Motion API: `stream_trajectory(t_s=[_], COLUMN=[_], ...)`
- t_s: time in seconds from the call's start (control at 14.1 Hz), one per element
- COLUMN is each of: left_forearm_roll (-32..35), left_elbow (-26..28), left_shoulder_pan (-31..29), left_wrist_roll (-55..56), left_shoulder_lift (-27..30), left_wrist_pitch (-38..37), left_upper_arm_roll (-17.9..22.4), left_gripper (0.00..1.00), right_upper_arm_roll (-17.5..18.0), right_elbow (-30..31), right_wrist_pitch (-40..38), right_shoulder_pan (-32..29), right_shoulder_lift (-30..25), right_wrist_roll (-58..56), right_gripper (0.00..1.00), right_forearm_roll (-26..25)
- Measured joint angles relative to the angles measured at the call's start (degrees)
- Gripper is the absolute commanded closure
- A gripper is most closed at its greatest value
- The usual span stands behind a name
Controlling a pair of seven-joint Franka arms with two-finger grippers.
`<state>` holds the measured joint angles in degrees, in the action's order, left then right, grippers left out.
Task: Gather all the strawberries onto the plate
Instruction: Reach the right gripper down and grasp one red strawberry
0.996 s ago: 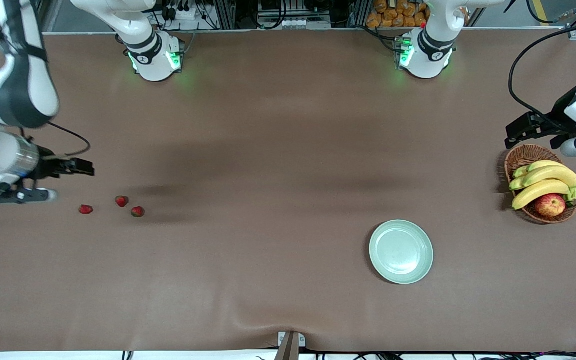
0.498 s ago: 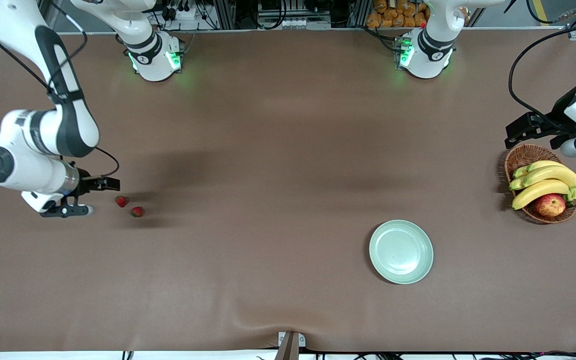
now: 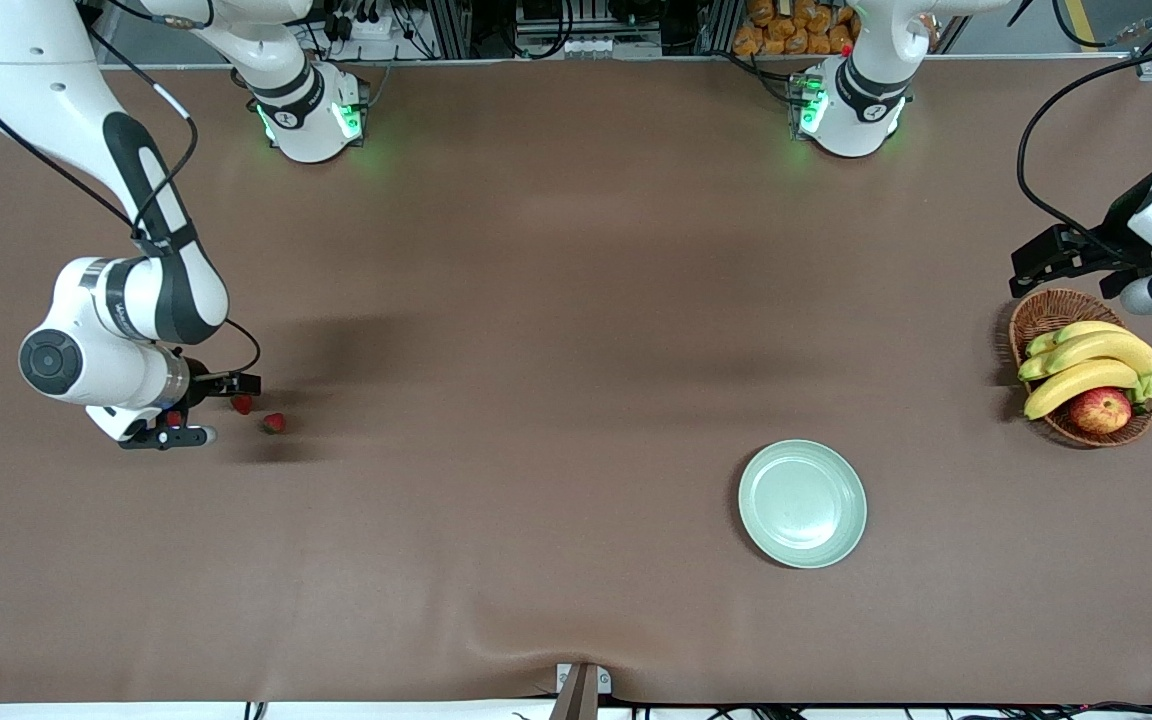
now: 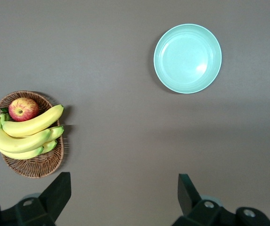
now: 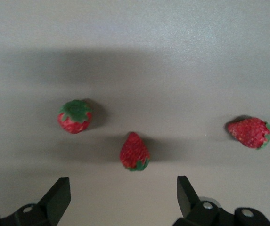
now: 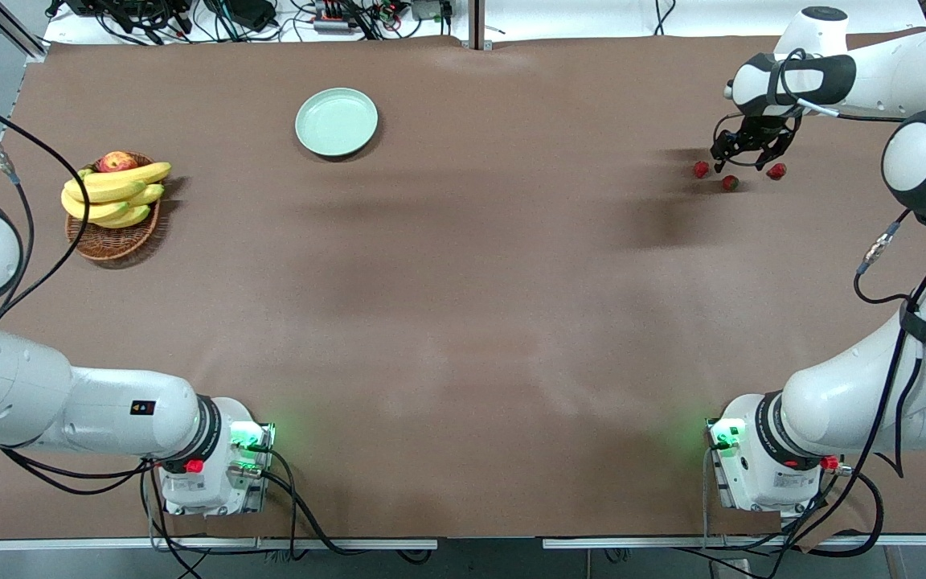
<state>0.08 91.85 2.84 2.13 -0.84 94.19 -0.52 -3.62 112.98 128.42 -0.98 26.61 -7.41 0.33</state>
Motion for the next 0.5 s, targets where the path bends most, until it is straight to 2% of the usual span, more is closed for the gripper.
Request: stream_trajectory(t_s=[0.5], left_forearm_roll=[0.0], left_elbow=[0.01], left_shoulder_pan=[-0.1], left_wrist_roll=[0.0], left_shoulder_lift=[-0.09], left_wrist_pitch=[-0.01], left_upper_arm_roll=[0.0], left_gripper=[0.0], right_upper_arm_roll=[-0.19], right_elbow=[0.0], right_wrist_pitch=[4.41], right_shoulder_pan=[-0.49], right_shoulder_lift=[3.31], right_wrist_roll=[-0.36], right_gripper=[0.0], right_forearm_roll=[0.0])
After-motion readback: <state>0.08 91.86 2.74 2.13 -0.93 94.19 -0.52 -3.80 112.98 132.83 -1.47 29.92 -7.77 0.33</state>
